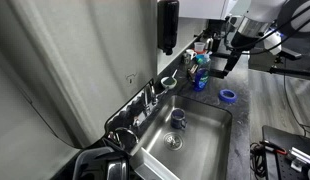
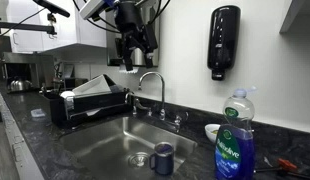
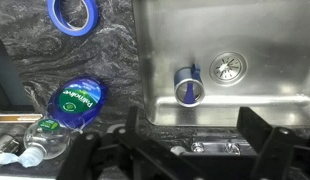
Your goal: Pick up the cup from the sink and put it on the counter
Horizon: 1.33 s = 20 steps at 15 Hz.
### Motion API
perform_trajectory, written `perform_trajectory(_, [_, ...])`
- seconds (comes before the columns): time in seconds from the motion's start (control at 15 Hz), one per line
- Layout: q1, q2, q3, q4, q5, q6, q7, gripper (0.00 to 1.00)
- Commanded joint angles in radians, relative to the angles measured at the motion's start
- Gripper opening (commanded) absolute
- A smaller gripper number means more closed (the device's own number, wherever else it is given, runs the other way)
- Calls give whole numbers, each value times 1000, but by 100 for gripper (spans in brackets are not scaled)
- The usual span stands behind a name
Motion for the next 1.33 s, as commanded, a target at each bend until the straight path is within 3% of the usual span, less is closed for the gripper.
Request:
perform_trajectory(0.0, [-2,0,2,2,1,-3,-1,100])
perform_trajectory(0.8, [-2,0,2,2,1,-3,-1,100])
perform_trajectory(1.27, [18,90,18,-36,81,85,90,100])
